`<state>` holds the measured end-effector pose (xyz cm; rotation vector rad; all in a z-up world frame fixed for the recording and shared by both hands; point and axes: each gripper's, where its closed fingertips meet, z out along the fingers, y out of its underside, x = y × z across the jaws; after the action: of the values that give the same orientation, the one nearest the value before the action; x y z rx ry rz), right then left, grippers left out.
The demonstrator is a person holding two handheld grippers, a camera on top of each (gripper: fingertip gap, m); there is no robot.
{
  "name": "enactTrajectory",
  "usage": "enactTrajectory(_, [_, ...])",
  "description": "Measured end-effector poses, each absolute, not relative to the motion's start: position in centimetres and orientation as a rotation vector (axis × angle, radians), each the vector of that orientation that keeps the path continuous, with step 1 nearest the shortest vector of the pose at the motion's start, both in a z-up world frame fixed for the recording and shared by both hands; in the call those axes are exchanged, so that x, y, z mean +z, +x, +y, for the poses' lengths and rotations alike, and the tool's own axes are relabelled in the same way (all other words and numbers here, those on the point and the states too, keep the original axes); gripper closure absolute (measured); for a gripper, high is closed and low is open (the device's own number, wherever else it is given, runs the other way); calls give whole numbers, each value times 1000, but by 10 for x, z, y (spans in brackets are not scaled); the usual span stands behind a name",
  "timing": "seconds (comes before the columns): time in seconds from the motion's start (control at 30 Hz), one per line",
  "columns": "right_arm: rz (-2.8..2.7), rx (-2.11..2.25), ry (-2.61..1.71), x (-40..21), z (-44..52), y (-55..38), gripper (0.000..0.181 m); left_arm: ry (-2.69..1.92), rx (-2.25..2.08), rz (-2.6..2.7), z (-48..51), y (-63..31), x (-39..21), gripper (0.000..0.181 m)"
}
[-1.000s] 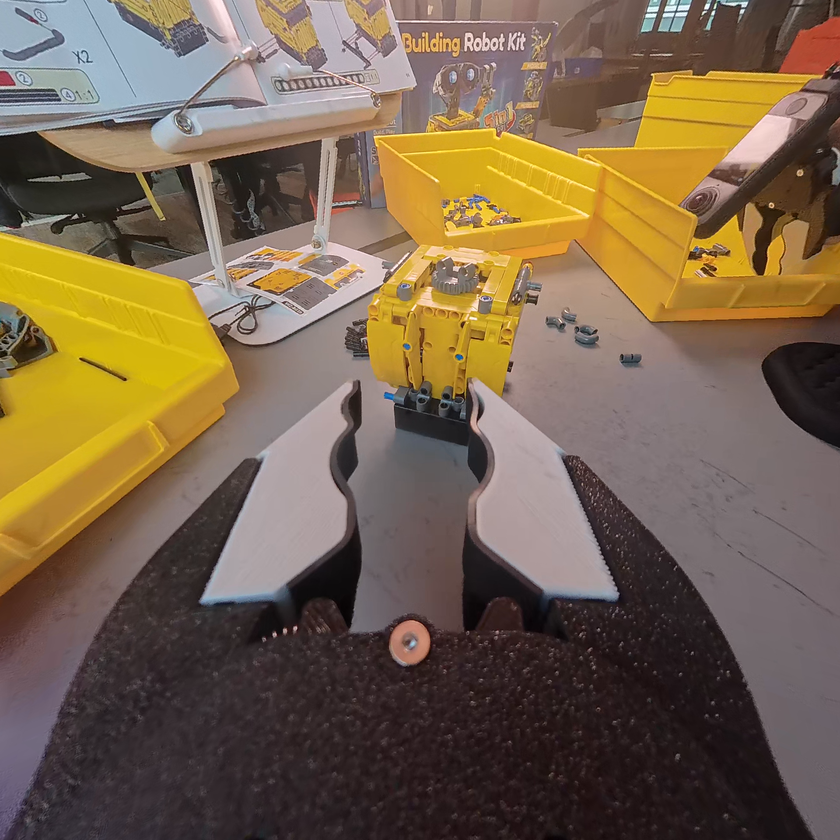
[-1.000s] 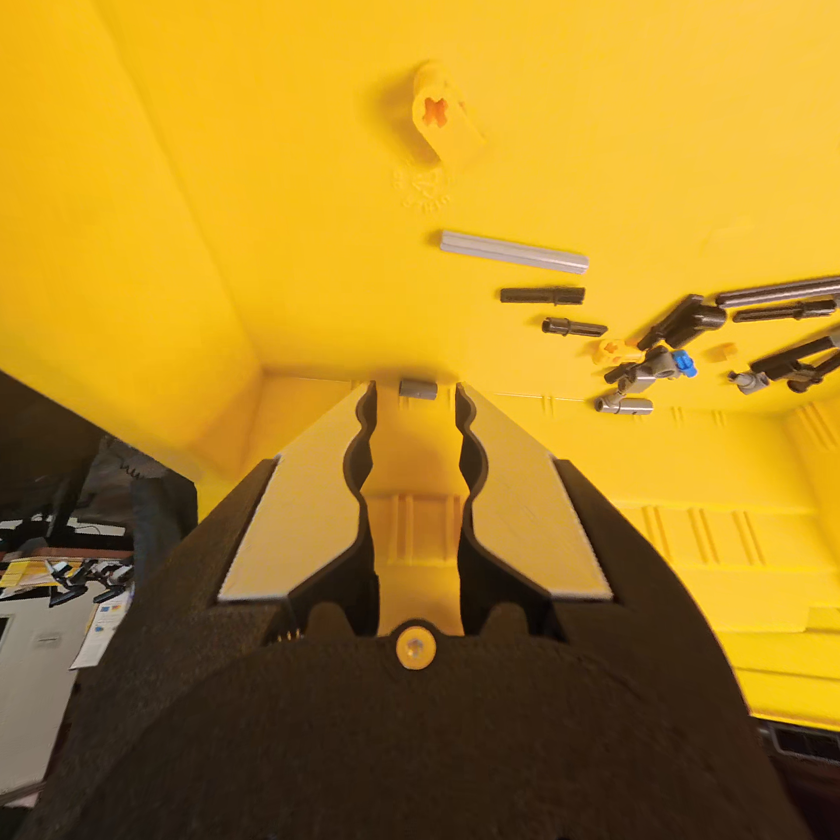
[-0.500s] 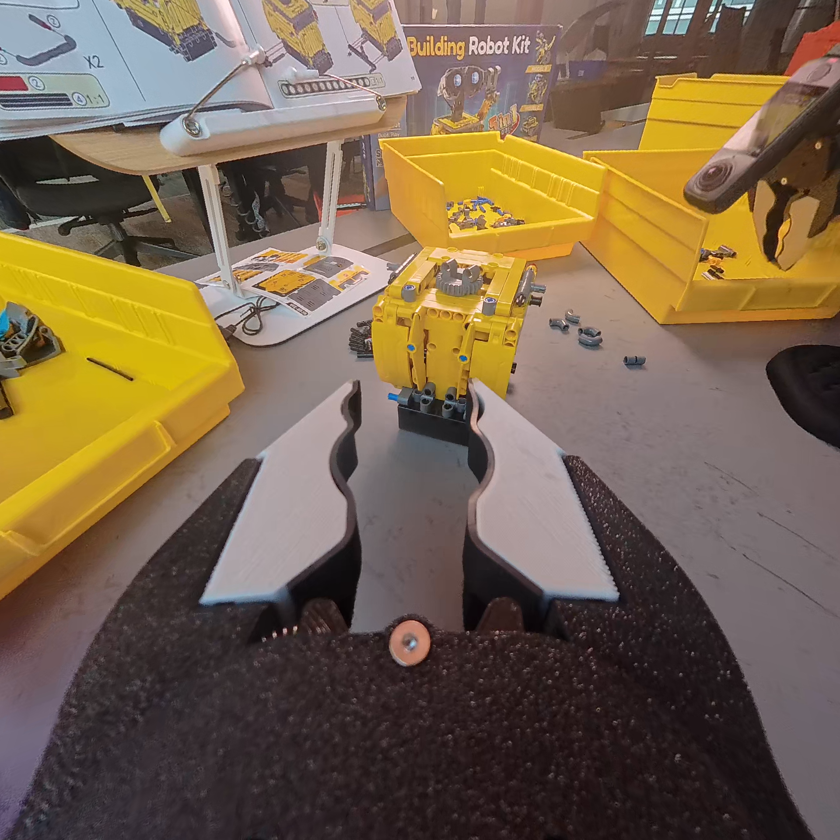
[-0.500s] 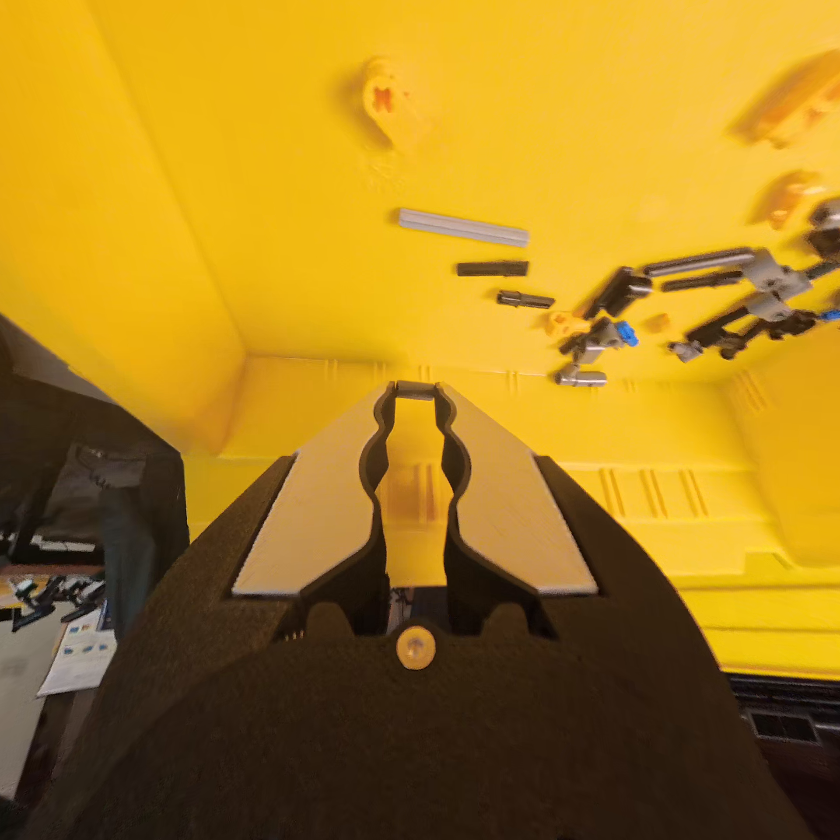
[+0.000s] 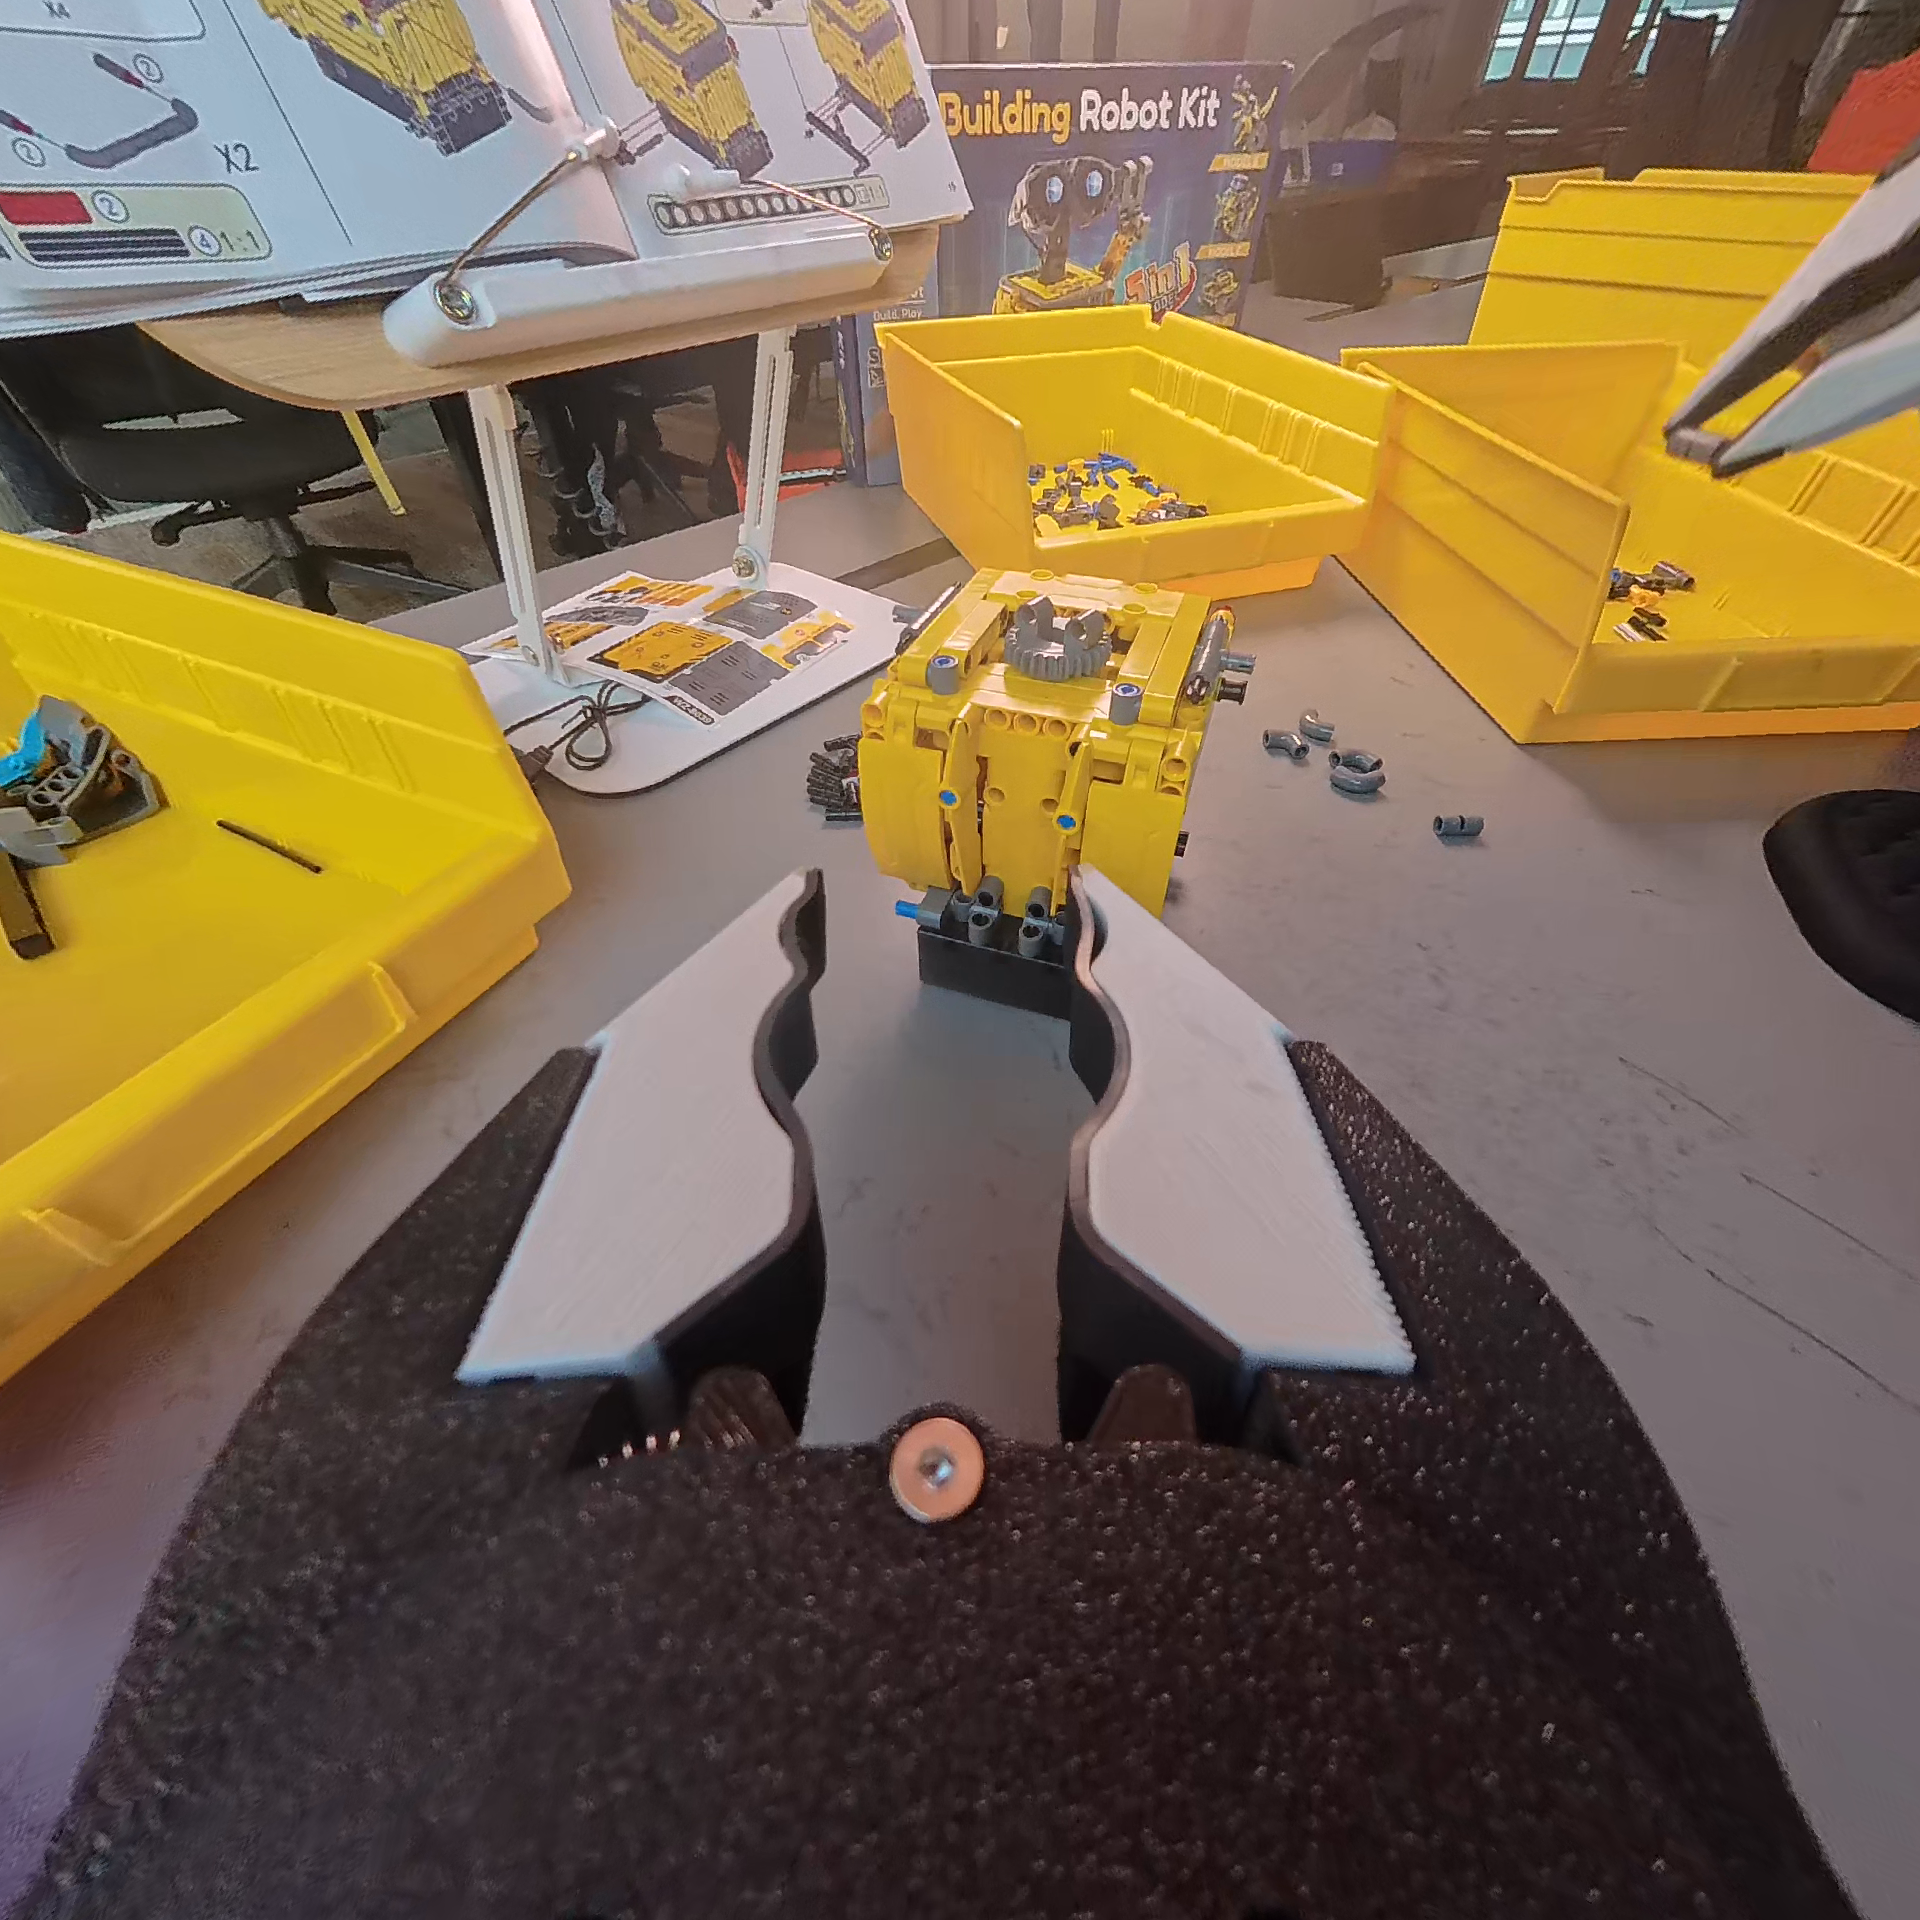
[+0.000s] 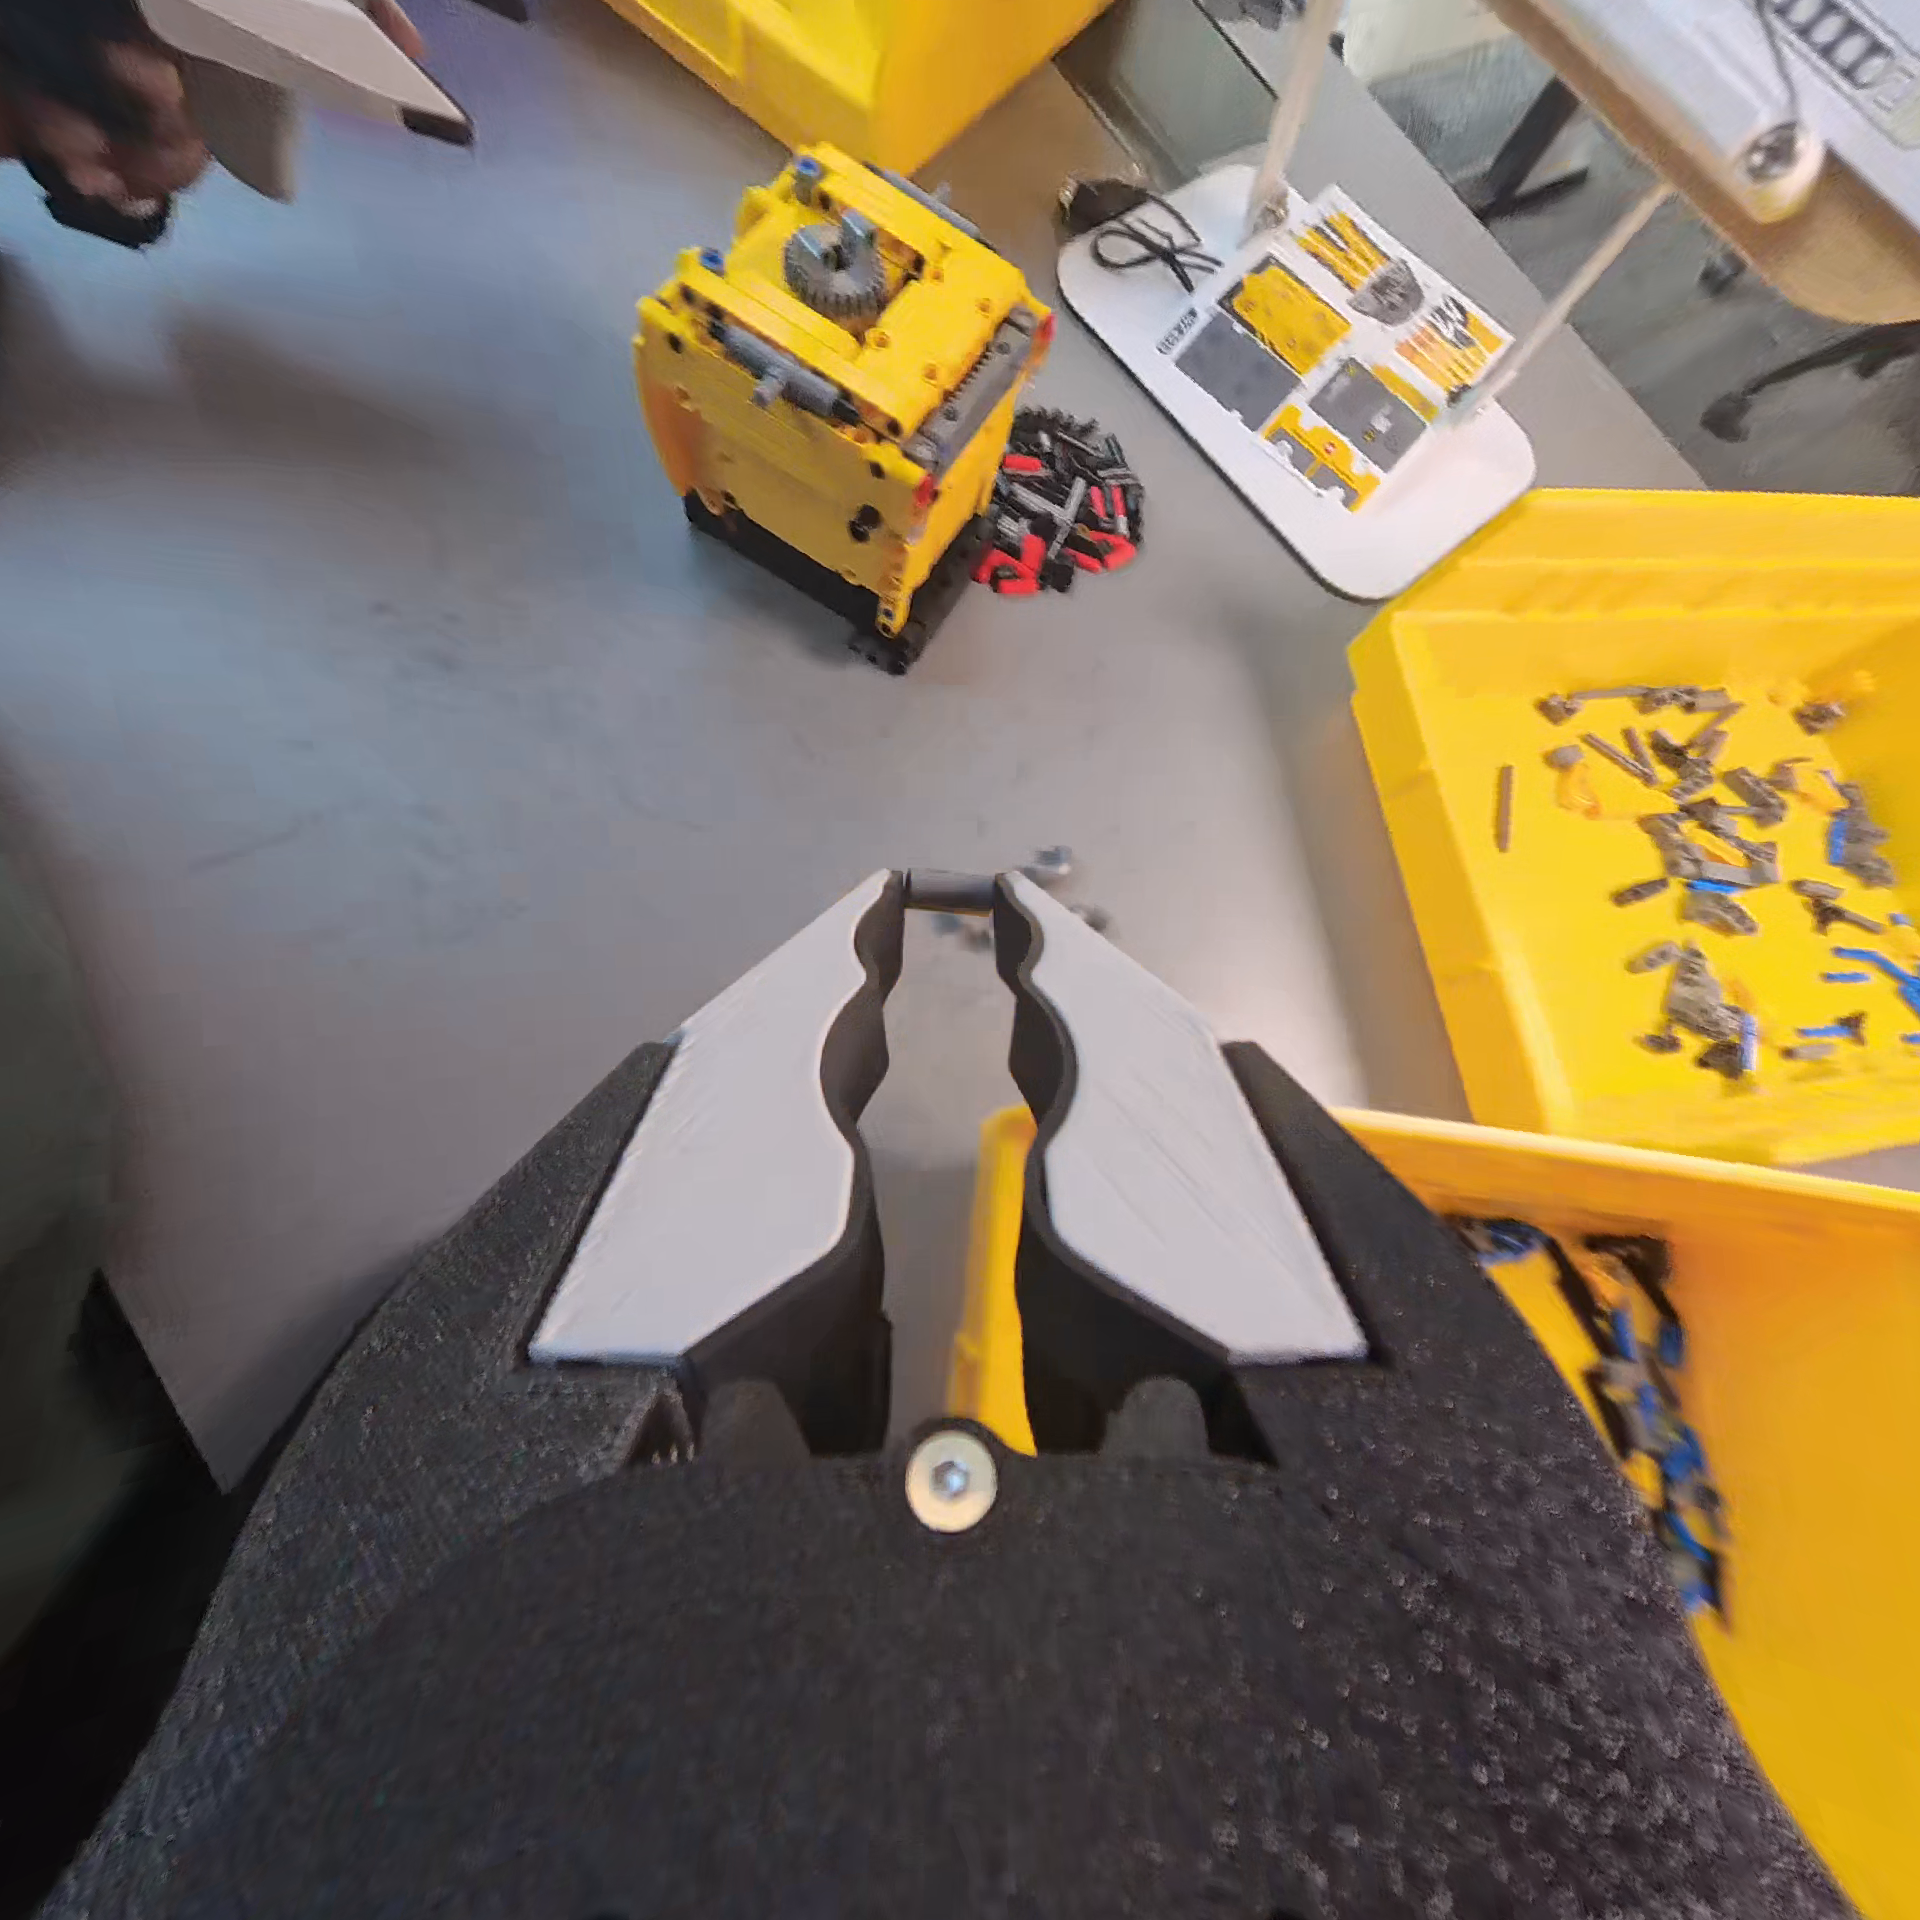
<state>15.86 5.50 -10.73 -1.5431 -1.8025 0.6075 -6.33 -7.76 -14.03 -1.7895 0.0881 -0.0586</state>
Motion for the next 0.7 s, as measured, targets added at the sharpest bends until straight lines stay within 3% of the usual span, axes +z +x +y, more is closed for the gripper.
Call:
enactTrajectory(0.27, [-1765,682,-1575,-197,-2,121,164,-1798,-59,88,-77,-63,-143,136])
enactTrajectory(0.7, [-1930,557,-1606,-236,-9,113,158,-1807,-57,104,-77,-62,-145,133])
